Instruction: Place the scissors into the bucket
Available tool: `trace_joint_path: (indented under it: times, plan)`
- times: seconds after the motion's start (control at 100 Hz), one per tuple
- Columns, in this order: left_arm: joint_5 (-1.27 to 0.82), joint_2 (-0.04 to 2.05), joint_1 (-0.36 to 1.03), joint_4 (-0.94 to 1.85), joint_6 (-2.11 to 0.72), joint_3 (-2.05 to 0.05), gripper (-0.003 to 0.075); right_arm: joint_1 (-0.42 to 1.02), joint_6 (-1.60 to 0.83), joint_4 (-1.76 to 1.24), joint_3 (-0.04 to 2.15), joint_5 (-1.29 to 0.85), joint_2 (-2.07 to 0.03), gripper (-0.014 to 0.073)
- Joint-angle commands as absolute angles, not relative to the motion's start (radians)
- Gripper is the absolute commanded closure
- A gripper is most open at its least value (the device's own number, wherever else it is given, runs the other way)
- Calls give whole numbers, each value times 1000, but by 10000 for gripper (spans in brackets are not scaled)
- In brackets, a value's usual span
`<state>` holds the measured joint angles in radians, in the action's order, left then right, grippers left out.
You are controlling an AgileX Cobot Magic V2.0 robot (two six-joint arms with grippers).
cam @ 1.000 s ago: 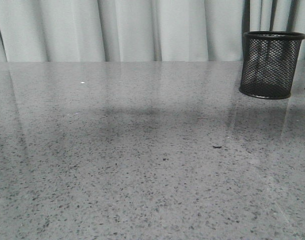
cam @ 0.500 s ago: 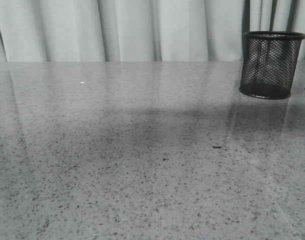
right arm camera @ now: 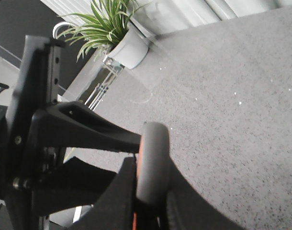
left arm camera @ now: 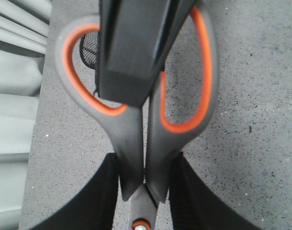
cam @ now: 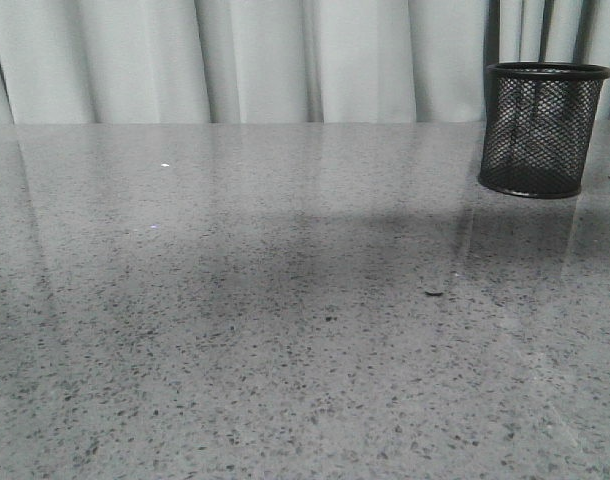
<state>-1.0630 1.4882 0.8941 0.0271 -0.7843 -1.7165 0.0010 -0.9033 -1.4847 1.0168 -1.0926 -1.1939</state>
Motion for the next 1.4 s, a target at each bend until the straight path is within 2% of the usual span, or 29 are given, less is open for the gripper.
trace_joint_path:
  times: [0.0, 0.06, 0.16, 0.22, 0.26, 0.47, 0.74, 1.0, 1.21, 1.39]
  plan:
    - [-997, 1450, 902, 50, -772, -1752, 643, -3, -932, -1532, 1047, -1088, -1179, 661]
    - [-996, 1450, 902, 50, -770, -1752, 546, -3, -934, -1532, 1047, -1088, -1179, 661]
    - [-996, 1450, 897, 48, -768, -1752, 300, -3, -934, -1532, 1047, -1082, -1179, 661]
    - [-996, 1450, 889, 48, -755, -1752, 204, -3, -934, -1530, 1047, -1065, -1179, 660]
    - [-996, 1450, 881, 45, -736, -1752, 185, -3, -934, -1530, 1047, -1056, -1179, 660]
    - [-1006, 1430, 763, 22, -609, -1752, 232, -21, -867, -1367, 1110, -938, -1179, 641]
    - [-1057, 1358, 488, 50, -502, -1752, 240, -74, -573, -924, 1322, -833, -1179, 641]
    - [-1057, 1301, 271, 155, -502, -1752, 240, -74, -264, -442, 1492, -929, -1229, 641]
    - [-1057, 1295, 228, 175, -502, -1752, 240, -74, -222, -338, 1565, -1068, -1315, 641]
    - [-1049, 1295, 228, 187, -502, -1752, 240, -74, -209, -312, 1570, -1060, -1379, 641]
